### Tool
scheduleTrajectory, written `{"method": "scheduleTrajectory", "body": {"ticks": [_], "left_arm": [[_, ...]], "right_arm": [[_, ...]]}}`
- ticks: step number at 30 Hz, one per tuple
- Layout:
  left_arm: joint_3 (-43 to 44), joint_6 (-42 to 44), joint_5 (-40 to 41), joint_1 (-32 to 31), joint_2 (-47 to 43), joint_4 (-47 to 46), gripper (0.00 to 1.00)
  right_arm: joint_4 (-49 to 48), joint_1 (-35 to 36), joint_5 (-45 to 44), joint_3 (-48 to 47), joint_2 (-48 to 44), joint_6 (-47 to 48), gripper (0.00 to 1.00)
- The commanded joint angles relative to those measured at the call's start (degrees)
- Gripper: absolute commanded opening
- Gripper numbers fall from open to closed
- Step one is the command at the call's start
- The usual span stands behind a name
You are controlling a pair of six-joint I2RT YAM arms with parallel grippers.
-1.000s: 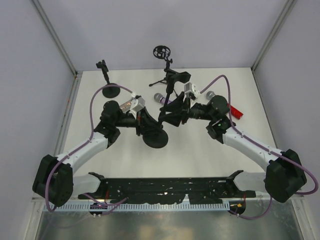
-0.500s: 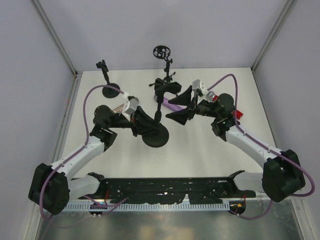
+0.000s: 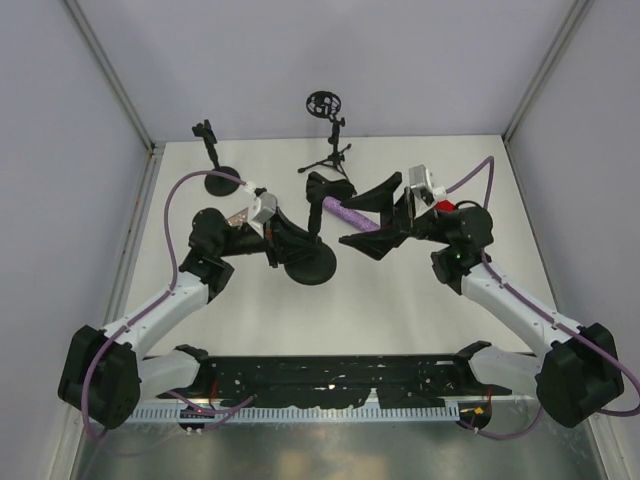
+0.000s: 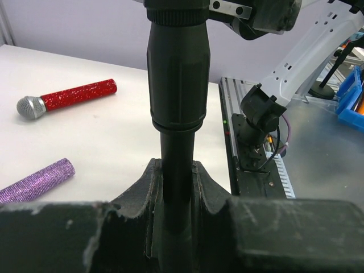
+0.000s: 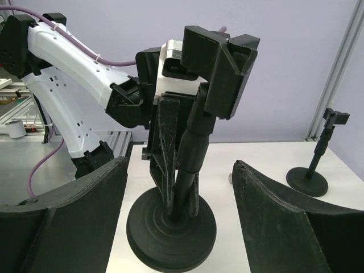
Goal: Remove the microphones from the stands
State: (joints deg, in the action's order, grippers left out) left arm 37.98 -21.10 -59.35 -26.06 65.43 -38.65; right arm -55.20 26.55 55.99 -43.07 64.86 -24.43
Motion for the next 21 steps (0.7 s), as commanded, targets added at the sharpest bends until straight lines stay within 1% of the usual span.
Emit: {"method": "scheduleTrajectory", "body": {"ticks": [1,6,12,18,21], "left_arm": [[0.8,1.1,0.5,0.3,-0.5,-3.4,0.0],[1.0,1.2,-1.0,-0.1,0.1,-3.4,0.0],[1.0,1.5,-2.5,-0.7,0.5,-3.4,0.0],[1.2,1.6,-3.5,-1.3,1.5,-3.4,0.0],[1.2,1.9,-3.3,-1.4,1.9,-3.2,0.0]], "right_arm": [[-1.6,2.1,-3.5,-0.3,0.8,-0.1,0.79],[1.1,6.2,-8.6,-1.0,3.8,2.2,0.79],[-1.7,8.2,-10.0,-1.4,6.9,-0.2,0.76],[-1.7,9.1,-10.0,-1.5,7.6,0.0,0.69],[-1.8,9.3,-9.9,-1.5,8.0,0.0,0.64]]}}
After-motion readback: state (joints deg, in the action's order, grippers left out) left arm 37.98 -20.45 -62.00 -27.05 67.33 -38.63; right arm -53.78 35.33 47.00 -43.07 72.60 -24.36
